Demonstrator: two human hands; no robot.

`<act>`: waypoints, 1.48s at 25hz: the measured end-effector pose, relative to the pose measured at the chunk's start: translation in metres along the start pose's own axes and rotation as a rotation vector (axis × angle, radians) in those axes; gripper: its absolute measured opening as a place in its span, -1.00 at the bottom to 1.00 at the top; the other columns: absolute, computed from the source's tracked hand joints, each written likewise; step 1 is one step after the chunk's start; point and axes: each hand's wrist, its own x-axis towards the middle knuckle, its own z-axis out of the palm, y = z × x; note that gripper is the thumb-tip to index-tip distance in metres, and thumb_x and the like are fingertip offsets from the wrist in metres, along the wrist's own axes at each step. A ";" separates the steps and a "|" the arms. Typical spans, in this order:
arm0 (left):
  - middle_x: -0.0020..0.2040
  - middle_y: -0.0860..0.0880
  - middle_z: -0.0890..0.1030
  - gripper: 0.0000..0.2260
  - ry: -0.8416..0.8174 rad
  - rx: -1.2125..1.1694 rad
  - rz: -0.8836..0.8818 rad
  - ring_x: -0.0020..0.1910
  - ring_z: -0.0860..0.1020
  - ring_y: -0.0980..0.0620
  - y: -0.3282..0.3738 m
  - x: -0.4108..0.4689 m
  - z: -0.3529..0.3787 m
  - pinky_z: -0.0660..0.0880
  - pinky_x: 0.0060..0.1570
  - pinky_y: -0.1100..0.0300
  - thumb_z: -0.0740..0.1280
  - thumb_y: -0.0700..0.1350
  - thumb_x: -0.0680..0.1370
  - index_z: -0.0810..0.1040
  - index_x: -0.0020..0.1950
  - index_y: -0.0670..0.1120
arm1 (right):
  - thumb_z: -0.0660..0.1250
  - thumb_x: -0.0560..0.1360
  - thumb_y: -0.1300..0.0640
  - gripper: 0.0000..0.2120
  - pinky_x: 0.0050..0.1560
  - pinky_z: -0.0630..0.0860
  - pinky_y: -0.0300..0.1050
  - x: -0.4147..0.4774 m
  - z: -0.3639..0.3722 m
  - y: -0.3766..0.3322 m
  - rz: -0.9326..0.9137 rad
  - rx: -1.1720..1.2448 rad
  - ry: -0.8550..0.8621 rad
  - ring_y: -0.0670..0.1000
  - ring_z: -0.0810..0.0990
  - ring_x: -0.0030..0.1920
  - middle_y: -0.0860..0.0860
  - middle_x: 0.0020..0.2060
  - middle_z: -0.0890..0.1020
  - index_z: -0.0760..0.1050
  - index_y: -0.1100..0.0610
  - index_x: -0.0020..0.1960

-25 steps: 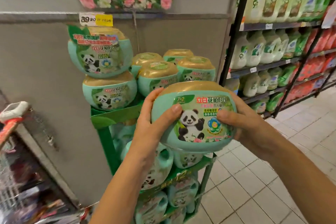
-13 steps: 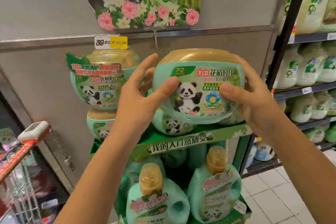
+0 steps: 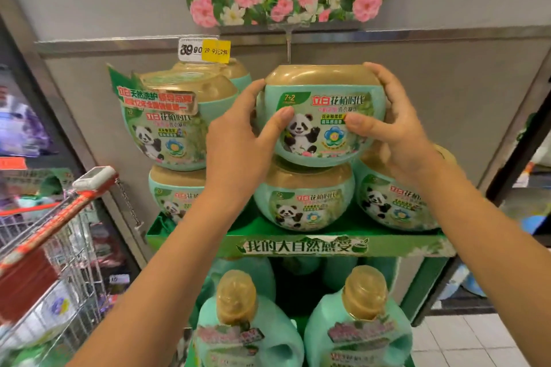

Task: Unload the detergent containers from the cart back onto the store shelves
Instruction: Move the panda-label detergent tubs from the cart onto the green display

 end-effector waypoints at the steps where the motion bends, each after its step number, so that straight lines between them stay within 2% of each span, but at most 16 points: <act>1: -0.02 -0.04 0.69 -0.57 0.011 0.051 0.021 -0.05 0.65 0.00 -0.001 -0.001 0.000 0.59 0.02 -0.04 0.36 0.10 0.53 0.46 0.37 0.03 | 0.51 0.33 0.26 -0.19 0.01 0.60 -0.04 0.002 -0.001 0.002 0.005 0.002 -0.024 0.11 0.59 0.21 0.12 0.27 0.51 0.19 0.05 0.46; 6: 0.06 -0.07 0.68 -0.51 0.087 0.199 0.050 0.04 0.63 -0.03 -0.003 -0.012 0.002 0.57 0.05 -0.04 0.35 0.14 0.52 0.45 0.41 0.00 | 0.53 0.28 0.21 -0.12 0.08 0.59 0.07 0.007 -0.010 0.005 0.044 -0.035 -0.131 0.14 0.56 0.26 0.10 0.35 0.43 0.16 -0.05 0.47; 10: 0.12 0.03 0.67 -0.53 0.187 0.374 0.101 0.04 0.64 0.05 -0.003 -0.022 0.003 0.56 -0.04 0.15 0.35 0.16 0.51 0.49 0.38 0.03 | 0.60 0.25 0.09 -0.11 0.11 0.59 0.07 0.008 -0.014 0.003 0.048 -0.145 -0.148 0.06 0.56 0.26 -0.04 0.32 0.48 0.21 -0.19 0.43; 13: 0.21 0.06 0.62 -0.54 0.152 0.268 0.049 0.15 0.59 0.09 -0.005 -0.023 0.002 0.57 0.06 0.04 0.40 0.09 0.50 0.49 0.38 0.01 | 0.61 0.27 0.08 -0.12 0.00 0.62 -0.10 0.007 -0.013 0.004 0.023 -0.213 -0.128 -0.03 0.61 0.17 -0.08 0.27 0.52 0.22 -0.22 0.44; 16: 0.18 0.03 0.63 -0.59 0.178 0.211 0.077 0.06 0.62 0.05 -0.006 -0.029 0.004 0.59 0.02 0.03 0.43 -0.03 0.51 0.53 0.34 -0.07 | 0.58 0.26 0.09 -0.13 -0.07 0.61 -0.22 0.006 -0.013 0.003 0.012 -0.246 -0.117 -0.10 0.62 0.13 -0.12 0.24 0.52 0.22 -0.22 0.44; 18: 0.08 0.03 0.64 -0.69 0.267 0.177 0.184 -0.02 0.63 0.05 -0.006 -0.035 -0.004 0.61 -0.07 0.12 0.42 -0.11 0.52 0.57 0.25 -0.11 | 0.60 0.24 0.05 -0.11 -0.06 0.61 -0.22 0.005 -0.012 0.001 0.009 -0.269 -0.107 -0.11 0.62 0.13 -0.14 0.23 0.51 0.23 -0.23 0.44; 21: 0.09 0.04 0.58 -0.72 0.527 0.065 0.336 0.05 0.56 0.17 -0.024 -0.030 -0.039 0.52 -0.04 0.24 0.39 -0.21 0.51 0.51 0.21 -0.08 | 0.63 0.21 -0.02 -0.10 -0.05 0.61 -0.19 0.004 -0.012 0.001 -0.002 -0.298 -0.084 -0.11 0.61 0.13 -0.20 0.18 0.52 0.25 -0.25 0.43; 23: 0.24 -0.06 0.50 -0.57 0.607 -0.071 0.207 0.19 0.47 0.15 -0.044 -0.022 -0.061 0.45 0.15 0.16 0.41 -0.18 0.45 0.41 0.29 -0.03 | 0.60 0.19 -0.03 -0.10 -0.01 0.62 -0.12 0.003 -0.012 0.001 0.005 -0.291 -0.079 -0.07 0.61 0.16 -0.18 0.20 0.52 0.25 -0.25 0.42; 25: 0.44 -0.11 0.35 -0.33 0.509 -0.192 -0.023 0.40 0.34 0.08 -0.065 -0.015 -0.076 0.32 0.38 0.01 0.45 -0.05 0.39 0.25 0.44 0.01 | 0.62 0.17 -0.06 -0.09 0.03 0.63 -0.06 0.003 -0.012 0.001 0.012 -0.276 -0.073 -0.05 0.60 0.18 -0.15 0.22 0.52 0.25 -0.25 0.42; 26: 0.50 -0.09 0.26 -0.20 0.421 -0.202 -0.119 0.46 0.26 0.07 -0.076 -0.012 -0.082 0.25 0.43 -0.01 0.47 0.03 0.34 0.16 0.50 0.03 | 0.63 0.15 -0.08 -0.07 0.05 0.63 -0.02 0.002 -0.012 0.001 0.024 -0.266 -0.066 -0.04 0.60 0.19 -0.14 0.22 0.52 0.26 -0.24 0.42; 27: 0.53 -0.08 0.19 -0.07 0.328 -0.196 -0.191 0.50 0.20 0.07 -0.085 -0.010 -0.088 0.22 0.44 0.02 0.49 0.10 0.29 0.09 0.55 0.05 | 0.64 0.13 -0.10 -0.05 0.07 0.62 0.03 0.001 -0.011 0.001 0.037 -0.258 -0.058 -0.02 0.60 0.19 -0.13 0.23 0.52 0.26 -0.23 0.42; 29: 0.55 -0.08 0.18 0.09 0.169 -0.262 -0.262 0.50 0.23 0.08 -0.100 -0.003 -0.098 0.34 0.34 0.18 0.53 0.12 0.19 -0.02 0.58 0.08 | 0.63 0.12 -0.08 -0.03 0.11 0.60 0.12 0.001 -0.010 0.002 0.054 -0.246 -0.044 0.00 0.60 0.20 -0.11 0.25 0.51 0.25 -0.20 0.44; 31: 0.47 -0.06 0.35 0.10 0.035 -0.368 -0.234 0.37 0.44 0.08 -0.108 0.007 -0.105 0.52 0.15 0.23 0.57 0.04 0.19 -0.01 0.58 0.06 | 0.63 0.15 -0.04 -0.04 0.15 0.57 0.19 0.000 -0.008 0.002 0.056 -0.241 -0.045 0.03 0.58 0.22 -0.08 0.28 0.50 0.24 -0.17 0.45; 33: 0.33 -0.05 0.52 -0.02 -0.056 -0.353 -0.160 0.24 0.57 0.00 -0.111 0.014 -0.108 0.59 0.08 0.10 0.60 0.02 0.22 0.16 0.53 0.01 | 0.63 0.19 -0.01 -0.05 0.18 0.54 0.23 -0.001 -0.006 0.001 0.048 -0.247 -0.053 0.05 0.56 0.25 -0.05 0.31 0.49 0.23 -0.15 0.46; 35: 0.27 -0.05 0.58 -0.10 -0.039 -0.338 -0.147 0.20 0.59 -0.03 -0.112 0.014 -0.106 0.60 0.07 0.06 0.61 0.04 0.22 0.27 0.48 0.01 | 0.62 0.22 0.03 -0.08 0.18 0.54 0.22 -0.002 -0.003 0.001 0.045 -0.255 -0.053 0.04 0.56 0.25 -0.04 0.32 0.49 0.23 -0.14 0.47; 37: 0.27 -0.04 0.58 -0.10 0.025 -0.342 -0.154 0.21 0.59 -0.01 -0.111 0.011 -0.103 0.60 0.07 0.05 0.61 0.04 0.21 0.28 0.47 0.03 | 0.59 0.24 0.05 -0.09 0.16 0.56 0.18 -0.005 0.000 0.001 0.044 -0.261 -0.033 0.02 0.57 0.24 -0.06 0.31 0.50 0.22 -0.14 0.47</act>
